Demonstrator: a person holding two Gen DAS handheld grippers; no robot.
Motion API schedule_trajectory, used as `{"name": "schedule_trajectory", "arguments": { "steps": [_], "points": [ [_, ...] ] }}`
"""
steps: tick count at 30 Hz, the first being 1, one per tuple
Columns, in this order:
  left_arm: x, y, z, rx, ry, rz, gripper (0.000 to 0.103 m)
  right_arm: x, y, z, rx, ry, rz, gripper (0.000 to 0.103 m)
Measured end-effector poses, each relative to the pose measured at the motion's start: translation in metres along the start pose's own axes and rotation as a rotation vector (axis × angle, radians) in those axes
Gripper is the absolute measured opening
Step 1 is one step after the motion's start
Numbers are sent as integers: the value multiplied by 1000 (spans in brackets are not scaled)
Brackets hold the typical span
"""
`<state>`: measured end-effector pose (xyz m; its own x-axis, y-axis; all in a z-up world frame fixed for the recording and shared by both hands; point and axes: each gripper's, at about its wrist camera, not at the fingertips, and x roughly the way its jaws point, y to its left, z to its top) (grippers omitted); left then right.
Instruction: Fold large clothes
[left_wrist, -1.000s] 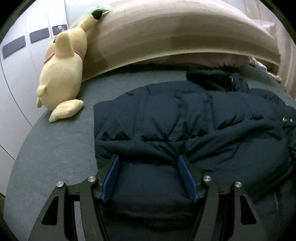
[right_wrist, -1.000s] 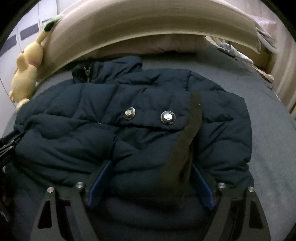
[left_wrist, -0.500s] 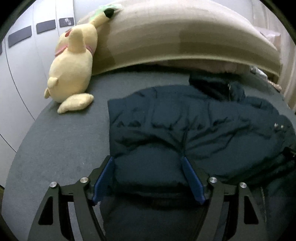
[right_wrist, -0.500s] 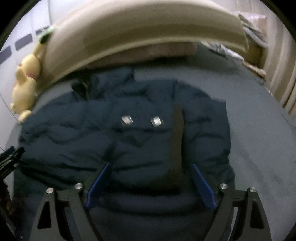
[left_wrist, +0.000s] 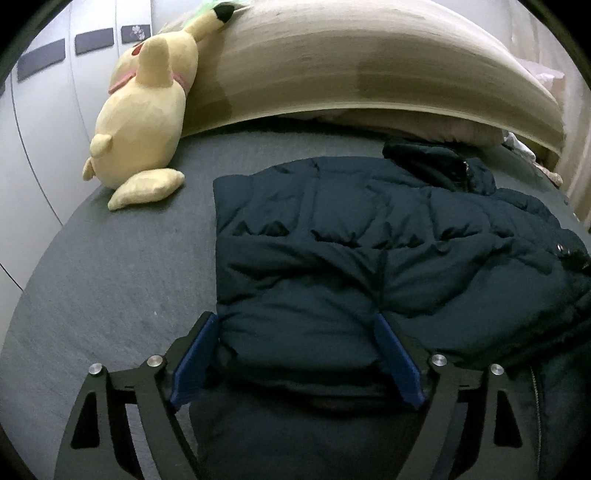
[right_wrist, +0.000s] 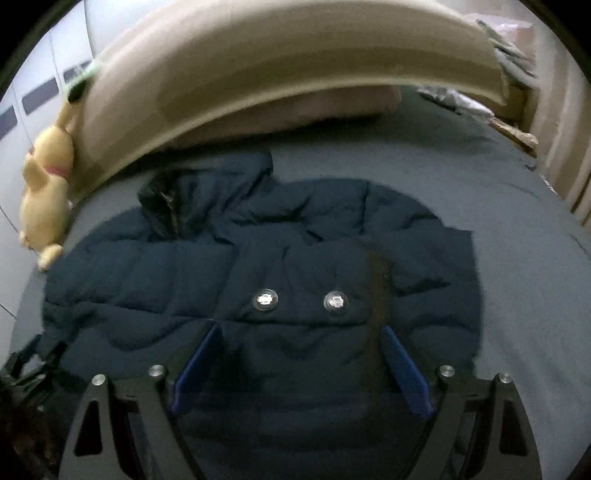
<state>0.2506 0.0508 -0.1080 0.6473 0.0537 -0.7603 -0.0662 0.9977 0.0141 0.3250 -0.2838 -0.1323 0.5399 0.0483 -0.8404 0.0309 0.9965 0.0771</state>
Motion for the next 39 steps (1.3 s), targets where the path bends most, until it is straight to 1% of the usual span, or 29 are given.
{"name": "schedule_trajectory", "arguments": {
  "steps": [1,2,5,9,11,12,15,17,20,22,25,27,29,32,34,37,39],
  "points": [
    [0,1,0,-4,2,-4,87,9,-2,-2,6,42,-1,90],
    [0,1,0,-6,5,-4,87,14,-7,-4,40,64,26,90],
    [-5,1,2,0,4,-5,87,-10,-14,-7,66,24,70,90],
    [-23,4,1,0,-12,-9,87,-54,-24,-22,23,-36,68,90],
    [-35,5,-2,12,-17,-12,87,-76,-35,-34,28,-53,78,90],
    [-41,5,-4,18,-21,-14,87,-90,-42,-46,39,-56,91,90],
    [-67,13,-16,27,-29,-25,87,-112,-62,-70,66,-45,114,90],
    [-87,23,-26,13,-44,-40,87,-133,-80,-102,101,-50,113,90],
    [-120,46,-50,-20,-57,-60,87,-155,-106,-141,164,-43,119,90],
    [-138,62,-67,-45,-60,-67,87,-171,-127,-174,224,-42,118,90],
    [-160,90,-101,-97,-49,-59,87,-188,-151,-214,312,-44,125,90],
    [-169,103,-120,-136,-29,-54,87,-194,-164,-239,366,-33,139,90],
    [-175,114,-141,-178,4,-73,87,-195,-170,-263,400,-11,164,90],
    [-183,120,-170,-209,46,-109,87,-194,-172,-288,435,10,211,90],
    [-188,119,-185,-216,64,-140,87,-195,-172,-304,456,18,272,90],
    [-194,114,-200,-218,82,-190,87,-197,-169,-316,463,16,331,90],
    [-198,111,-208,-210,82,-195,87,-201,-167,-321,458,10,348,90]
  ]
}}
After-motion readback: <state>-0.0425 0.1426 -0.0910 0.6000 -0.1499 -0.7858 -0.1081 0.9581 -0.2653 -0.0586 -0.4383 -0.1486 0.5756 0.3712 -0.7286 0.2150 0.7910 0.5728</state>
